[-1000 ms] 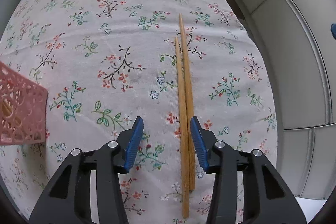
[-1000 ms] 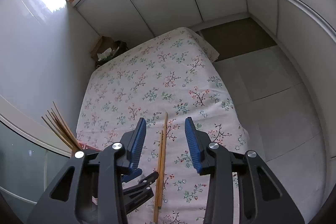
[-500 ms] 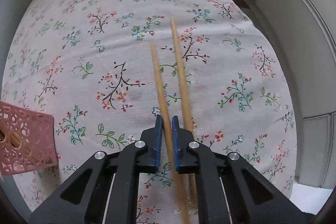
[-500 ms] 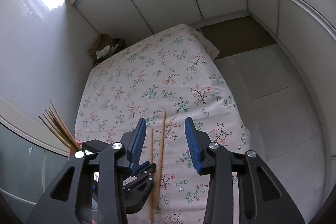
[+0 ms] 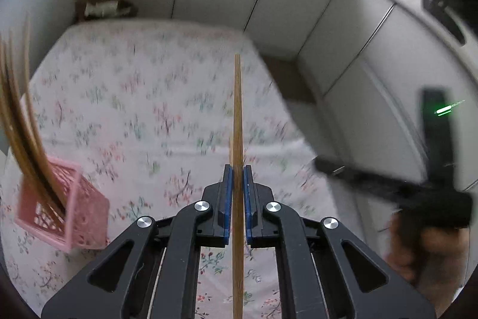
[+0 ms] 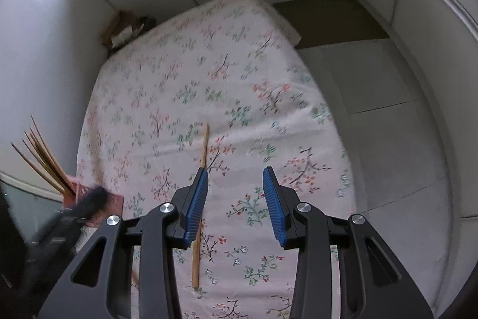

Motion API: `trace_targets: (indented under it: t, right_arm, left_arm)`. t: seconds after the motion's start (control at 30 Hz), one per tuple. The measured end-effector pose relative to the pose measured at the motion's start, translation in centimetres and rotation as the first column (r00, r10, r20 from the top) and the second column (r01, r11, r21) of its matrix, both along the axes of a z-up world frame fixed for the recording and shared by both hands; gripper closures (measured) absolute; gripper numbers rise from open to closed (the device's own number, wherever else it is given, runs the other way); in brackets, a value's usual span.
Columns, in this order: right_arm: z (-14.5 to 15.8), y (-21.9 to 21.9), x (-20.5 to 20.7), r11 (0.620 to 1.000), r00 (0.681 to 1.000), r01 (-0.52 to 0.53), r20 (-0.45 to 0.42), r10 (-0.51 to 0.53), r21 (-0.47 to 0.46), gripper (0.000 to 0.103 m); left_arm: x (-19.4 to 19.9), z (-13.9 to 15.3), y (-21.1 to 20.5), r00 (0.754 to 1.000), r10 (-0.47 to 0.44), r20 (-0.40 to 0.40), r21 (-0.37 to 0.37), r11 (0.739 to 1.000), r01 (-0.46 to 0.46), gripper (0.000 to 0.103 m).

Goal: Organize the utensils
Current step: 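Grasp the last wooden chopstick with the right tool while the left tool lifts its own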

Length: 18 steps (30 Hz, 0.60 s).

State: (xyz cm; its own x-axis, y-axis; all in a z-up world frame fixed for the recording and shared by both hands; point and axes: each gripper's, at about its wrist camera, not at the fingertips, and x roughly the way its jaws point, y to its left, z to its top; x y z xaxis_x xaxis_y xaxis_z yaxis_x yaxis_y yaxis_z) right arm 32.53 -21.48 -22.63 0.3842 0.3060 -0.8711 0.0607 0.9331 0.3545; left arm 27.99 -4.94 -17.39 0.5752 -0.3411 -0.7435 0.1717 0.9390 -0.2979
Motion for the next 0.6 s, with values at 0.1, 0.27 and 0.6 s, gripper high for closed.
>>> trace_targets:
  t: [0.1,0.27,0.6]
  right_arm:
    - [-1.4,1.2,0.6,1.000,0.999,-0.027,-0.038,0.027,-0.001,0.064]
    - [-2.9,3.3,1.2,0.988,0.995,-0.093,-0.057,0.086,-0.123,0.065]
    - [-5.9,6.4,2.5,0.979,0.982,-0.157,-0.125,0.141,-0.131,0.069]
  left_arm:
    - [-1.0,1.6,0.8,0.996,0.005,0.084,-0.014,1.000,-0.004,0.097]
    - [-1.5,3.1,3.0,0.984,0.028,0.178,-0.080,0.997,-0.014,0.097]
    - [-2.0,4.4,3.8,0.960,0.047,0.277,-0.041,0.998,-0.037,0.097]
